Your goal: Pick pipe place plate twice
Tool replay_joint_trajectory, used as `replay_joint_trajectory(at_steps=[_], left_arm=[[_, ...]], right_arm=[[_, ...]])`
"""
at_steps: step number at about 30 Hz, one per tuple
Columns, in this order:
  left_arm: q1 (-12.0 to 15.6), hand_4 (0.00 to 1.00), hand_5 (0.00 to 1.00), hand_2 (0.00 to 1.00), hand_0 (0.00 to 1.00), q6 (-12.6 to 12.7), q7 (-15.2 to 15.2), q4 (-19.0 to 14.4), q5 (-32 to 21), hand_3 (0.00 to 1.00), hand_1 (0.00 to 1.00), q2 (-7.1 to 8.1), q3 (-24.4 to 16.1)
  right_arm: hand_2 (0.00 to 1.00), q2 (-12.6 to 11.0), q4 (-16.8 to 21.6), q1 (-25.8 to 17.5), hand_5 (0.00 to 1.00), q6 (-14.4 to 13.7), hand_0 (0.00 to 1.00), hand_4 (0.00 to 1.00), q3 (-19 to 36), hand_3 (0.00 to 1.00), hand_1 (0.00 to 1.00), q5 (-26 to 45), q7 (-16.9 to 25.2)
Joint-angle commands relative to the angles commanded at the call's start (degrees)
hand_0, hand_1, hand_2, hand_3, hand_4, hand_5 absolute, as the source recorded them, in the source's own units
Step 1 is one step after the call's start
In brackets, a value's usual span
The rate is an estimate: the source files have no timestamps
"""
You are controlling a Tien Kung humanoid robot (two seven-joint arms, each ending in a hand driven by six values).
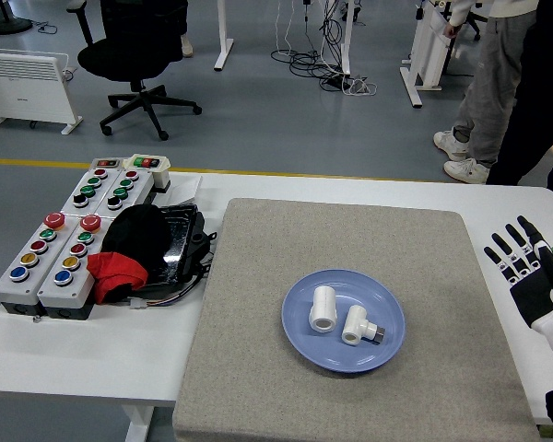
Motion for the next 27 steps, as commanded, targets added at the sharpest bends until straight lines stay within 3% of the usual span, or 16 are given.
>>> replay_joint_trajectory(at_steps=[27], left_arm=[[0.5, 0.401, 0.998, 0.702, 0.733, 0.1, 0.0, 0.0, 0.6, 0.646, 0.742, -0.1, -0.2]], right_arm=[[0.889, 0.0, -0.4, -0.2, 0.622, -1.4, 0.854, 0.646, -0.2, 0.842, 0.81, -0.1, 0.9]])
